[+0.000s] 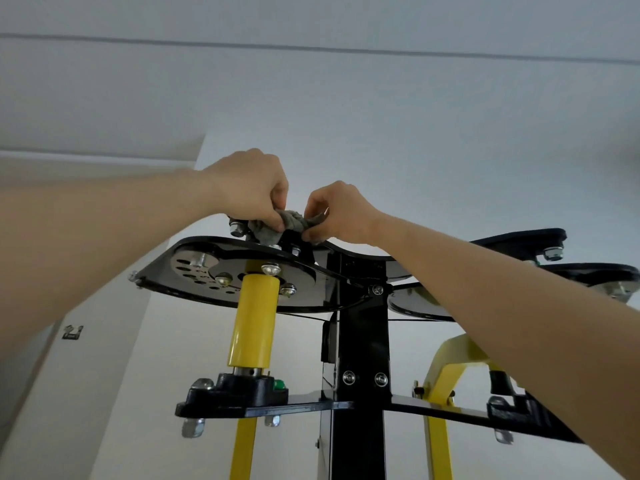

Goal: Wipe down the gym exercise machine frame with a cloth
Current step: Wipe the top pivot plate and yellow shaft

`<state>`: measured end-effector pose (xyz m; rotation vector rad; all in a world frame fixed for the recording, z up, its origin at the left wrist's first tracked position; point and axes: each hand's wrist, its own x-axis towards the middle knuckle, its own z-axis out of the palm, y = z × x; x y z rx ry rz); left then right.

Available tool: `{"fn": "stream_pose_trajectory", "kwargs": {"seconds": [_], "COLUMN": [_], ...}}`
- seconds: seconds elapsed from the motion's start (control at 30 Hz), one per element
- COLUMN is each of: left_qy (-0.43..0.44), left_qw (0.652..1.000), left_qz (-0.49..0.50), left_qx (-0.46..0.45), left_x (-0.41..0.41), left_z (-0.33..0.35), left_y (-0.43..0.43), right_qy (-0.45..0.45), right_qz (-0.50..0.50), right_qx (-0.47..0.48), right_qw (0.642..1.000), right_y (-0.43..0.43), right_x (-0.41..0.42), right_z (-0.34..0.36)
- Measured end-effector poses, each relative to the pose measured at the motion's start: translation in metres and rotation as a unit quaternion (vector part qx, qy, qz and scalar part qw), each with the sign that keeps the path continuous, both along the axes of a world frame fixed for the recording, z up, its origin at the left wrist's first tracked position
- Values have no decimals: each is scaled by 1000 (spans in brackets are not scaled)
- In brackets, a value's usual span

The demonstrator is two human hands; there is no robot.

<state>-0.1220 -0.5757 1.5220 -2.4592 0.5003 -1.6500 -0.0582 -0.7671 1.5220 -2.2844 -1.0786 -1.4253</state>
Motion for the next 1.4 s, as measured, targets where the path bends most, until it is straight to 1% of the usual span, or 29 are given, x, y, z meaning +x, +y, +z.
{"fn": "stream_pose_trajectory", "kwargs": {"seconds": [0.17, 0.33, 0.47, 0.6, 0.7, 0.8, 0.93, 1.07, 1.17, 1.27, 1.33, 1.4], "left_qy": [-14, -4, -4, -11, 13, 33, 70, 89, 66, 51, 95, 169], "left_qw": [997, 992, 992, 994, 999, 998, 987, 963, 946, 910, 883, 862], "left_qz": [68, 111, 108, 86, 31, -38, -146, -253, -316, -411, -459, -479], "left_qx": [31, 55, 66, 64, 43, 23, -20, -29, -24, -30, -20, 6], "left_x": [13, 43, 66, 89, 100, 109, 117, 114, 108, 101, 94, 84], "left_z": [-7, -9, -7, -8, -8, -8, -10, -11, -18, -27, -36, -44], "left_y": [-40, -81, -107, -128, -142, -158, -180, -198, -210, -217, -221, -225], "right_qy": [-9, 11, 16, 15, 21, 30, 23, 41, 51, 53, 86, 131], "right_qz": [-125, -200, -248, -298, -323, -330, -332, -332, -339, -347, -344, -351], "right_qx": [-39, -57, -66, -97, -117, -120, -117, -88, -72, -58, -40, -31], "right_qw": [991, 978, 966, 949, 939, 936, 936, 938, 937, 934, 934, 927], "right_y": [-17, -47, -73, -96, -116, -138, -164, -192, -208, -219, -229, -240], "right_x": [10, 32, 41, 37, 24, 6, -18, -50, -73, -96, -113, -127], "right_z": [4, 3, 6, 11, 16, 19, 17, 14, 10, 3, -3, -11]}}
